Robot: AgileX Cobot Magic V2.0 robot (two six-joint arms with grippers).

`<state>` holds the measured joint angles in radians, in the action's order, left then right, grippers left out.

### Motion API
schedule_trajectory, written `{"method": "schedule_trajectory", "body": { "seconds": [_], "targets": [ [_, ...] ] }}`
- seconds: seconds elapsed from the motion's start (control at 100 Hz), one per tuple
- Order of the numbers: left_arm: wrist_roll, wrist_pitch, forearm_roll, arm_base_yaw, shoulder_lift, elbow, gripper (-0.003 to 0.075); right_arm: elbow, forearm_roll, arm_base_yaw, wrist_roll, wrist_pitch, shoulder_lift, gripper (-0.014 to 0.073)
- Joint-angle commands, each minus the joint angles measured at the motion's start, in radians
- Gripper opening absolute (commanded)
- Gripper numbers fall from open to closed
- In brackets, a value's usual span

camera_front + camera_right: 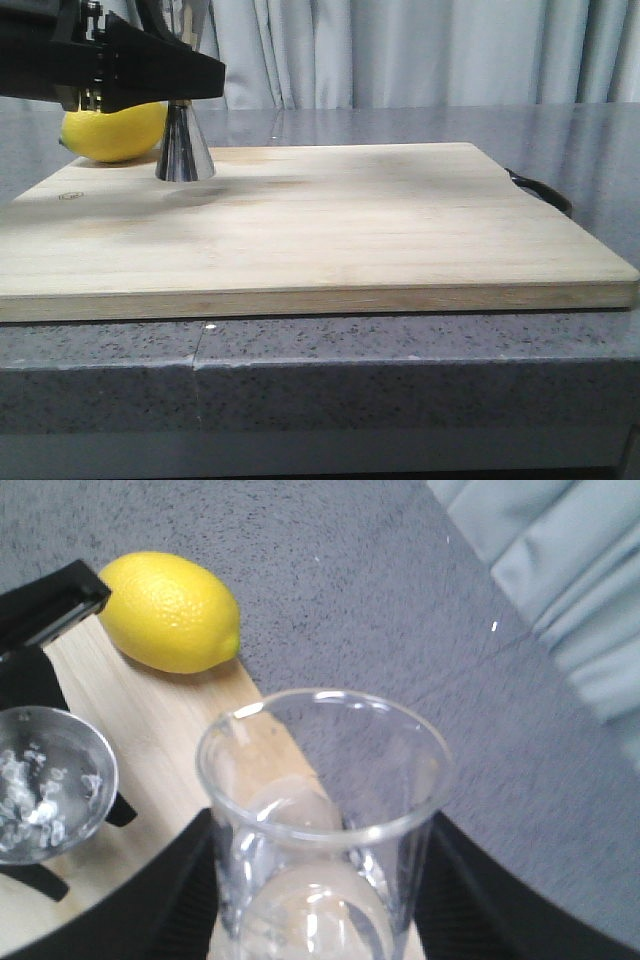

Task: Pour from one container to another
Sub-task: 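Tilt the beaker with the right gripper, pouring liquid into the jigger, then tilt the beaker upright and lower it back onto the board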

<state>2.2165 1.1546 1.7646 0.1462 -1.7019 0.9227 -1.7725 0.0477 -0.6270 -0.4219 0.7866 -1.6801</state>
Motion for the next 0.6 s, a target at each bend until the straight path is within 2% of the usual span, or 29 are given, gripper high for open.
{"method": "schedule_trajectory", "body": {
  "seconds": [0.0,0.15,0.32,0.59],
  "targets": [
    [-0.007,0.115,0.075,0.005,0.048,0.027,0.0227,-0.014,-0.097,0.047,0.040,-0.039,0.090,0.0300],
    [-0.007,0.115,0.075,0.005,0.048,0.027,0.0227,0.098,-0.261,0.135,0.040,-0.076,0.166,0.0300],
    [-0.007,0.115,0.075,0.005,0.048,0.027,0.0227,0.287,-0.311,0.187,0.040,-0.212,0.288,0.0300],
    [-0.007,0.115,0.075,0.005,0.048,0.027,0.0227,0.654,-0.378,0.189,0.040,-0.603,0.460,0.0300]
  ]
}}
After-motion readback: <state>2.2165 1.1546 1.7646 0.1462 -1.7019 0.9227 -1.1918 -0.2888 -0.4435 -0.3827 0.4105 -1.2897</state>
